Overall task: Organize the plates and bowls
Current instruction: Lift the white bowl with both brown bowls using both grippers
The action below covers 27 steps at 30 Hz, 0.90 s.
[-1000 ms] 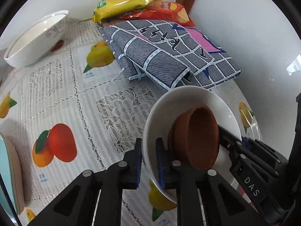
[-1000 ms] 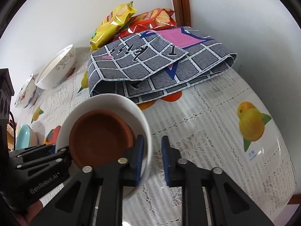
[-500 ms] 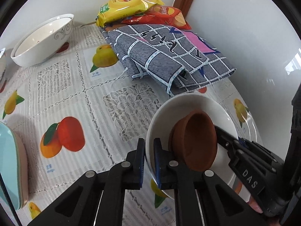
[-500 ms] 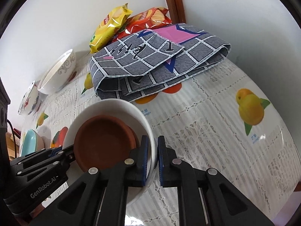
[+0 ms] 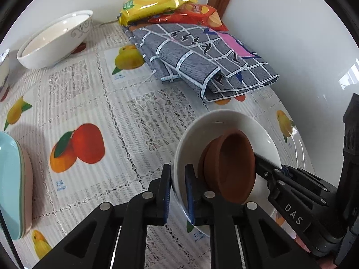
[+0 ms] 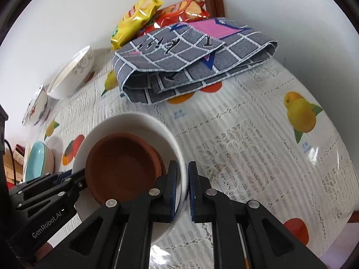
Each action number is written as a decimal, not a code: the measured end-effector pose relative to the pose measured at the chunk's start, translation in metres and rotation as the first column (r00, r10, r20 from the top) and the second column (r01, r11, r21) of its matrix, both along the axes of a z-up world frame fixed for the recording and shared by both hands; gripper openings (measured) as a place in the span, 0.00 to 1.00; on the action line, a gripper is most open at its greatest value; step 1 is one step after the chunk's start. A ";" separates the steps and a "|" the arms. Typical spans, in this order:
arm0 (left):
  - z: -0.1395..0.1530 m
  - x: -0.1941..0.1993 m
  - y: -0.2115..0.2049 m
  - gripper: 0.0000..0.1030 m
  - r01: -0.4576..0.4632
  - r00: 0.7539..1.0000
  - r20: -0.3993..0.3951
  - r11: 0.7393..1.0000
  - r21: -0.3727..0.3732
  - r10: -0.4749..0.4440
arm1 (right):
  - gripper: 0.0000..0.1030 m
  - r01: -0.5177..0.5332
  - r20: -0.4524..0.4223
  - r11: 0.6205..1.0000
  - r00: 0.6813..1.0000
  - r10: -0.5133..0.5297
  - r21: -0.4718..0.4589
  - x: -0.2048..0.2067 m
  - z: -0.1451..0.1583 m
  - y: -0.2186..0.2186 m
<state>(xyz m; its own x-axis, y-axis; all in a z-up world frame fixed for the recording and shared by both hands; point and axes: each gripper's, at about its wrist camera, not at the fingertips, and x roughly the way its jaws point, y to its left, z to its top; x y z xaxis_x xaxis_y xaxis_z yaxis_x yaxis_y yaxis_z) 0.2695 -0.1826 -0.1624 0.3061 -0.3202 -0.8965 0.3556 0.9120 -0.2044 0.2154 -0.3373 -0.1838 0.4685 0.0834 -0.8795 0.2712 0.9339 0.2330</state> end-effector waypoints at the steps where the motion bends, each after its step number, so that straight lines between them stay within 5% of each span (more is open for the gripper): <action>1: -0.002 0.000 -0.001 0.15 0.003 1.000 -0.006 1.000 0.003 -0.003 | 0.10 -0.003 -0.003 1.000 1.000 0.003 -0.006 0.000 0.000 0.000; 14: 0.000 -0.004 0.003 0.12 -0.002 1.000 0.016 1.000 0.008 0.002 | 0.09 0.018 0.027 1.000 0.999 -0.019 0.006 -0.007 0.006 0.004; 27: 0.029 -0.009 0.052 0.08 -0.065 0.996 0.064 0.998 0.018 0.063 | 0.08 -0.008 0.068 1.000 0.998 0.006 0.030 0.003 0.036 0.043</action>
<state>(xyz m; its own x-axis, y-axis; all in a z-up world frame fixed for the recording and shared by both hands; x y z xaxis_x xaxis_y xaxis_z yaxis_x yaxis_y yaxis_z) 0.2609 -0.1302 -0.1332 0.3819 -0.2805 -0.8806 0.3079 0.9370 -0.1650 0.2186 -0.2942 -0.1477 0.5263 0.1134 -0.8427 0.2469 0.9280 0.2791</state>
